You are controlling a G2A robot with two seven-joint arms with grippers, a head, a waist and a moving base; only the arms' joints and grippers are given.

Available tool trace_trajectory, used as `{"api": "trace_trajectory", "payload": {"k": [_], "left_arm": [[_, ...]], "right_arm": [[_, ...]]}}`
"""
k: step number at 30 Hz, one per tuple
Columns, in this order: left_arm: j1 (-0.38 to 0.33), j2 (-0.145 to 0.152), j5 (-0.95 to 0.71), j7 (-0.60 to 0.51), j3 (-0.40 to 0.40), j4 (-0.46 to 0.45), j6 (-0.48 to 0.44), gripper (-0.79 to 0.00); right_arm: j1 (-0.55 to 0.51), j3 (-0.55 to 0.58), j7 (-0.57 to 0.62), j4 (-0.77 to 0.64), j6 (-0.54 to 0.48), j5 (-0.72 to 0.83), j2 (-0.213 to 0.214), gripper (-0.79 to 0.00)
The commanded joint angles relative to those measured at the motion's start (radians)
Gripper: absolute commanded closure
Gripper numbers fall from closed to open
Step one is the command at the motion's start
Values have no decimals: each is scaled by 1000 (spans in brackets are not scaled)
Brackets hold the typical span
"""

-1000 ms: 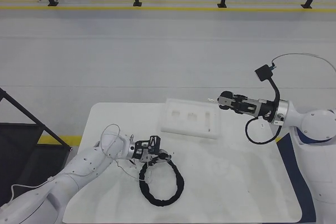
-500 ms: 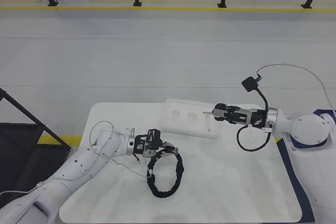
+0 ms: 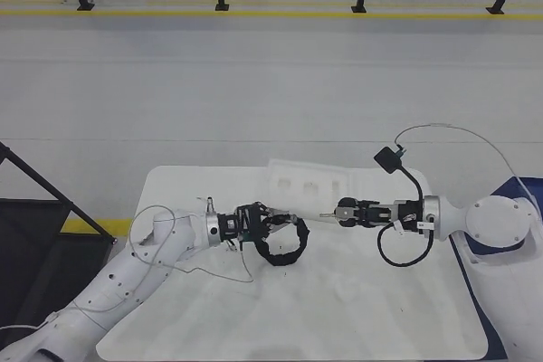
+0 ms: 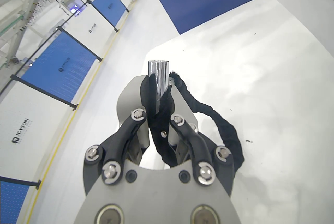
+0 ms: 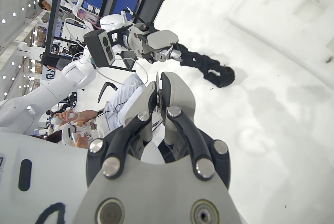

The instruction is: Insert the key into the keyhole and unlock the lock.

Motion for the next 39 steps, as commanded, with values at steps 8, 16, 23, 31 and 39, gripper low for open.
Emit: {"api": "trace_trajectory", "payload": {"k": [8, 16, 23, 31, 39], "left_arm": [[70, 9, 17, 44, -48, -58, 116, 0], [70, 9, 17, 44, -48, -58, 116, 0], [101, 8, 21, -1, -65, -88, 132, 0], [124, 0, 61, -14, -66, -151, 166, 0], [116, -17, 81, -19, -51, -147, 165, 0]], "right_arm": [[-5, 7, 6, -9, -1, 11, 2, 0], [-5, 7, 6, -9, -1, 11, 2, 0], [30, -40, 47, -89, 84, -93, 10, 0], [110, -91, 87, -204, 274, -182, 17, 0], [147, -149, 100, -264, 350, -274, 24, 0]]}}
